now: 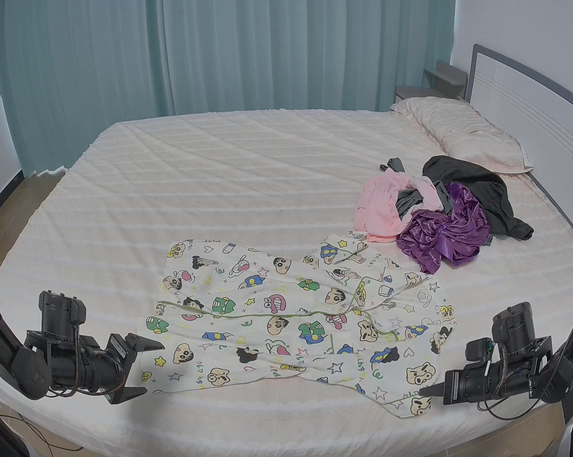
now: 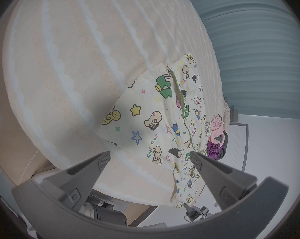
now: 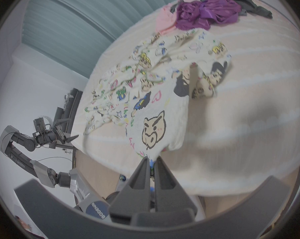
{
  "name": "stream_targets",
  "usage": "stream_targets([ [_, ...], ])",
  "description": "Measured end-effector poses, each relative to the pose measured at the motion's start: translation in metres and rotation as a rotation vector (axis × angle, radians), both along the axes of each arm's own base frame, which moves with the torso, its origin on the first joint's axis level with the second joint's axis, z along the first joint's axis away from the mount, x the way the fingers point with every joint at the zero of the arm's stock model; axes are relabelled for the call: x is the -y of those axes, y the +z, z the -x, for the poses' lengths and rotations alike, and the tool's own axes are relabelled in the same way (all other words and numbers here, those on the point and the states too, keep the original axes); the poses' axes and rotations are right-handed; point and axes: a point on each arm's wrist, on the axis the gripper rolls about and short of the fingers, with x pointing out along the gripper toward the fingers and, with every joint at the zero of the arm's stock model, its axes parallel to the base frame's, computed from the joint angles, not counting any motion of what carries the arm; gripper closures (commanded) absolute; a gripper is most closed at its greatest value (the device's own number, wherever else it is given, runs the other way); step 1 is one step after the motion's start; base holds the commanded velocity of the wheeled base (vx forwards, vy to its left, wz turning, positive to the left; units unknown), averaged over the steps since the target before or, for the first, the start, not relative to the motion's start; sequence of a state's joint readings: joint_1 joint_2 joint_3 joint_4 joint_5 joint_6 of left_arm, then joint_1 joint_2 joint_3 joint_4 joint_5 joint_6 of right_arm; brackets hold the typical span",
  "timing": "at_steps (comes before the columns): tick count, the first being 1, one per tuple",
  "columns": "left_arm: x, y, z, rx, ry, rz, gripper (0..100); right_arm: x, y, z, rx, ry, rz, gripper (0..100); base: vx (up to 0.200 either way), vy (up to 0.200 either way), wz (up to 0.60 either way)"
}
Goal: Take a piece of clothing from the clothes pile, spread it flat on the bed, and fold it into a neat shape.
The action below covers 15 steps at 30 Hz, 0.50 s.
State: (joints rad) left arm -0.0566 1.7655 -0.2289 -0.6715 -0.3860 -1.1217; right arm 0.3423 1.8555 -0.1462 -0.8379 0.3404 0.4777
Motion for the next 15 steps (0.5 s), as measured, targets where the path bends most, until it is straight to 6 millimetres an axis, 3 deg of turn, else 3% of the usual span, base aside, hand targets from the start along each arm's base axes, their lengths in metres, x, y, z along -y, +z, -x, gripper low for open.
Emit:
stream_targets([
  [6,0.0,0.0,0.0,0.0,0.0,-0.001,0,0.0,0.014,0.004,-0.083,0.023,0.049,100,0.0,0.0,0.0],
  [7,0.0,0.0,0.0,0.0,0.0,-0.001,0,0.0,0.016,0.002,-0.078,0.028,0.053,0,0.0,0.0,0.0],
  [15,0.0,0.0,0.0,0.001,0.0,-0.001,0,-0.002,0.02,-0.001,-0.039,0.057,0.139,0,0.0,0.0,0.0],
])
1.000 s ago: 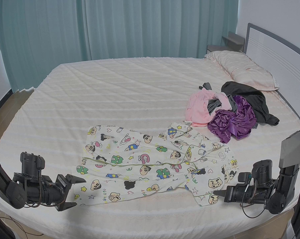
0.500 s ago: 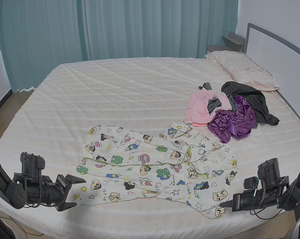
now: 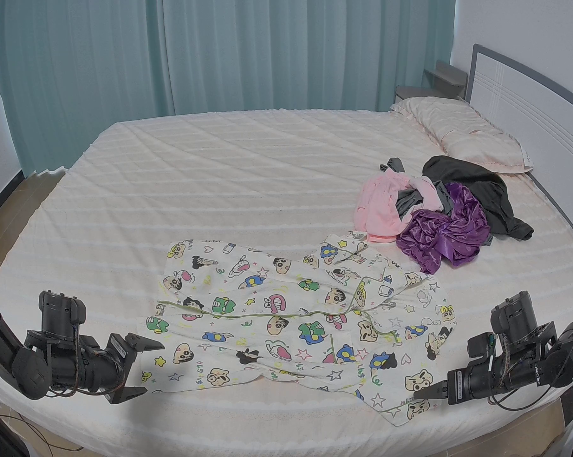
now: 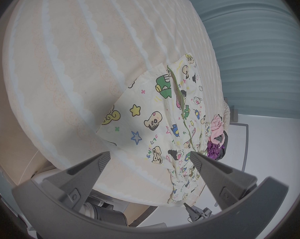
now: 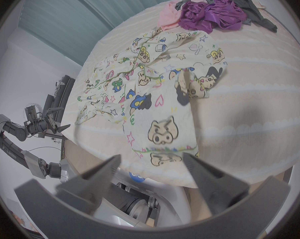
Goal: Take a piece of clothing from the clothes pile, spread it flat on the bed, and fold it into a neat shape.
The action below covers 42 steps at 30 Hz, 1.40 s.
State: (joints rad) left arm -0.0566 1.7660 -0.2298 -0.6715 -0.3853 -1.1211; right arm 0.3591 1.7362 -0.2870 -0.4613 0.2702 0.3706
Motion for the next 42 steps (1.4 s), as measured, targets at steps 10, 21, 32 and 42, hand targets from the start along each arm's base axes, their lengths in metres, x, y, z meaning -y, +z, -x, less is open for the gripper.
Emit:
stream_targets([
  [10,0.0,0.0,0.0,-0.002,0.001,-0.001,0,0.002,-0.006,-0.004,-0.023,0.001,0.024,0,0.0,0.0,0.0],
  [21,0.0,0.0,0.0,-0.002,0.0,-0.001,0,0.02,-0.024,-0.014,-0.011,0.076,0.091,0,0.0,0.0,0.0],
  [32,0.0,0.0,0.0,-0.001,0.0,-0.001,0,0.024,-0.042,-0.02,0.084,0.16,0.072,0,0.0,0.0,0.0],
  [42,0.0,-0.001,0.0,-0.002,0.0,-0.001,0,0.023,-0.057,-0.013,0.131,0.205,0.032,100,0.0,0.0,0.0],
])
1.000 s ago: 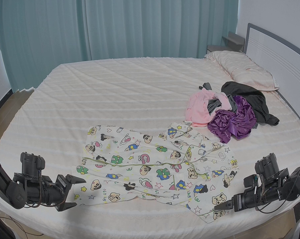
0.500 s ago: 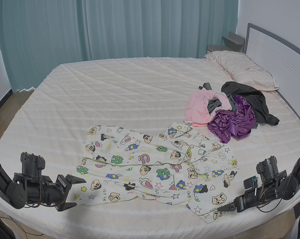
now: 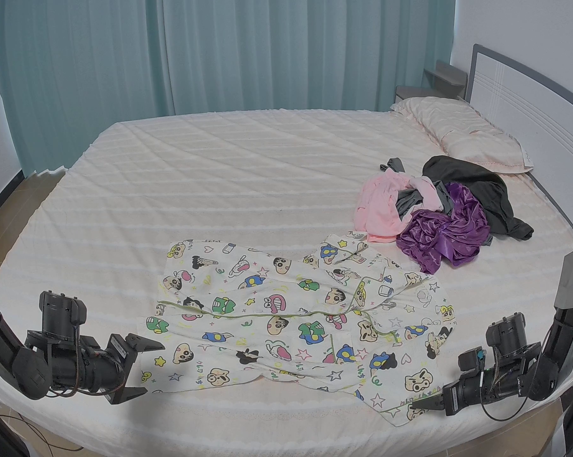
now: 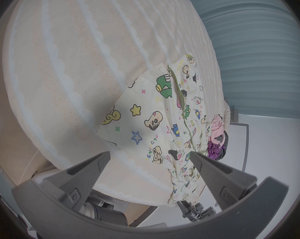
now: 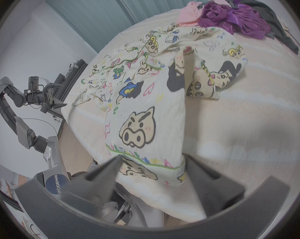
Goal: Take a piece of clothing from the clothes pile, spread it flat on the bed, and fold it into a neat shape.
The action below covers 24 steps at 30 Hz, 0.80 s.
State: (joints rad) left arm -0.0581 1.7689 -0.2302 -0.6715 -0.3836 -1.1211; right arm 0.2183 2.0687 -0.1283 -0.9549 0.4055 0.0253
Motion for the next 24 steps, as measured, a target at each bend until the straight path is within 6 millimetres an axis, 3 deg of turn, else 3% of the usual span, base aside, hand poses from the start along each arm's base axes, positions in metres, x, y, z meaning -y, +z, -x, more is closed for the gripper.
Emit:
stream_targets([
  [12,0.001,-0.001,0.0,-0.002,0.015,-0.026,0,0.003,-0.001,0.011,-0.036,-0.001,-0.001,100,0.0,0.0,0.0],
  [19,0.009,-0.01,-0.002,-0.022,0.06,-0.175,0,0.004,0.005,0.018,-0.029,-0.001,-0.003,100,0.0,0.0,0.0],
  [24,0.018,-0.021,-0.003,-0.029,-0.024,-0.29,0,0.005,0.007,0.022,-0.026,0.001,-0.004,100,0.0,0.0,0.0],
])
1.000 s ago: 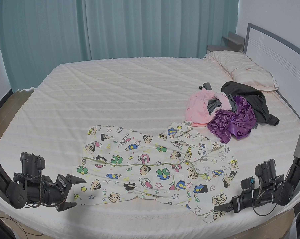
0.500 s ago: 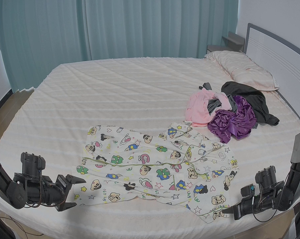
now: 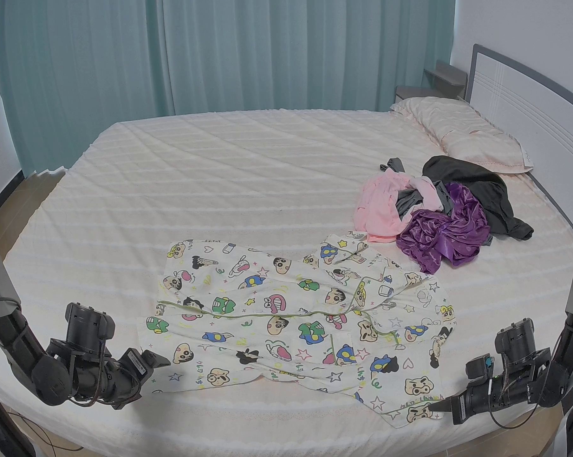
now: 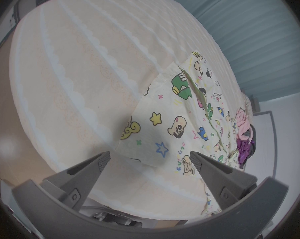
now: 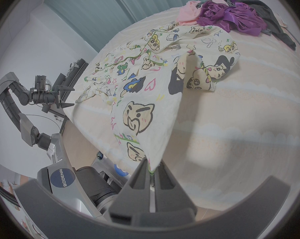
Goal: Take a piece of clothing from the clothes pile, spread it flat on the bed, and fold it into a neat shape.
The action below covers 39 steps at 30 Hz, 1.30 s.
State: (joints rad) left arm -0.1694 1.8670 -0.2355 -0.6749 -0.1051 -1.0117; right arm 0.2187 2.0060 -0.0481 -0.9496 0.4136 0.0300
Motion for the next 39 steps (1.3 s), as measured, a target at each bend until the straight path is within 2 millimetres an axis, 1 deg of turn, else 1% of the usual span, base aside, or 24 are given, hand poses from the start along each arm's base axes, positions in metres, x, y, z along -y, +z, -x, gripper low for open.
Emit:
stream_targets([
  [4,0.004,-0.006,-0.005,0.01,-0.02,-0.028,0,0.0,0.001,0.002,-0.001,0.001,0.0,100,0.0,0.0,0.0],
  [9,0.006,-0.015,-0.012,0.041,-0.002,-0.061,0,0.0,0.001,0.003,0.0,0.003,0.0,100,0.0,0.0,0.0],
  [15,0.011,-0.026,-0.013,0.015,-0.001,-0.105,0,-0.001,0.001,0.003,0.002,0.007,0.0,100,0.0,0.0,0.0],
  [16,0.012,-0.027,-0.013,0.013,0.002,-0.117,100,0.0,0.001,0.003,0.001,0.007,0.0,100,0.0,0.0,0.0],
  [29,0.017,-0.035,-0.009,-0.024,-0.02,-0.143,100,0.0,0.001,0.005,-0.003,0.008,0.0,100,0.0,0.0,0.0],
  [39,0.017,-0.035,-0.005,-0.035,-0.027,-0.147,100,0.0,0.001,0.005,-0.003,0.009,-0.004,100,0.0,0.0,0.0],
])
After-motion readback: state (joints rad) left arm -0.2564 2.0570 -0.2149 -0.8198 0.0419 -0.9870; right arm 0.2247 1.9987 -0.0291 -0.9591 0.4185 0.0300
